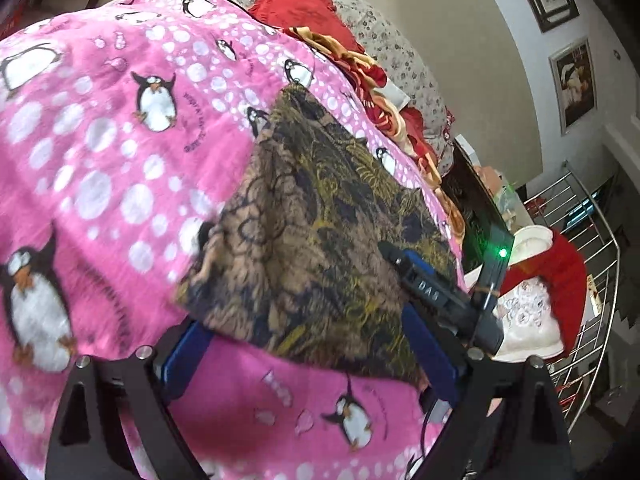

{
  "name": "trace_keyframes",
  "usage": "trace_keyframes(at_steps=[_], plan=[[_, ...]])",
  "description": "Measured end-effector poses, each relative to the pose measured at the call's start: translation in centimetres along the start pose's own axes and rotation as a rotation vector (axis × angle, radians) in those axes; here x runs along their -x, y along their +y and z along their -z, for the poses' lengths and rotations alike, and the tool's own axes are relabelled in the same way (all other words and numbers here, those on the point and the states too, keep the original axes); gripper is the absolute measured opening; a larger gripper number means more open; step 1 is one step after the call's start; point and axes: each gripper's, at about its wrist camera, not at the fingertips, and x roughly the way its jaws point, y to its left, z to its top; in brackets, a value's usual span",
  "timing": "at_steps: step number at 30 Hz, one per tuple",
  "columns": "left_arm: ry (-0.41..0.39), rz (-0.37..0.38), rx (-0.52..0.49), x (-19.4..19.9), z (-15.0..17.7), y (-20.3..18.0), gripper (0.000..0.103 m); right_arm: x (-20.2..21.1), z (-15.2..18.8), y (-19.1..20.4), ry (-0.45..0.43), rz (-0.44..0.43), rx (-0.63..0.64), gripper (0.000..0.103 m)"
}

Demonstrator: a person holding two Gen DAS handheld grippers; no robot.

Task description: Fold small clothes

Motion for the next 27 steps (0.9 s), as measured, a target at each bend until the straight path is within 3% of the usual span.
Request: trace_keyframes(at_steps=[5, 7, 12, 15, 18, 20, 24, 27], plan=[[-0.035, 0.028, 0.025, -0.5, -1.5, 0.2, 0.091, 0.1, 0.1, 0.1, -0.002, 0.006, 0.005, 0.072], [-0.043, -0.003, 0.079, -0.7, -1.6, 1.2, 0.076, 0.1, 0.1, 0.1, -0.002, 0.004, 0.004, 0.072], [-0.050, -0.064, 0.141, -0.6, -1.6, 3.1, 0.023, 0.1, 0.2, 0.2, 0.001, 0.016, 0.011, 0.072], [-0.060, -0.057, 0.159, -0.5, -1.6, 3.6, 0.017, 0.4, -0.9, 0.5, 0.061, 0.045, 0.010, 0.071], [-0.097, -0.134, 0.058, 0.0, -1.3, 1.6, 0.013, 1.9, -4.9, 1.2, 0.054, 0.012, -0.027, 0.070], [-0.140, -0.174, -0.030, 0.4, -1.2, -0.5, 0.012, 2.4, -7.9, 2.4, 0.050, -0.064, -0.021, 0.070], [-0.224, -0.168, -0.229, 1.1, -0.7, -5.4, 0.011, -0.1, -14.2, 6.9, 0.199, -0.280, 0.051, 0.070], [-0.245, -0.151, -0.332, 0.9, -0.2, -8.1, 0.011, -2.5, -16.9, 9.4, 0.281, -0.311, 0.077, 0.070]])
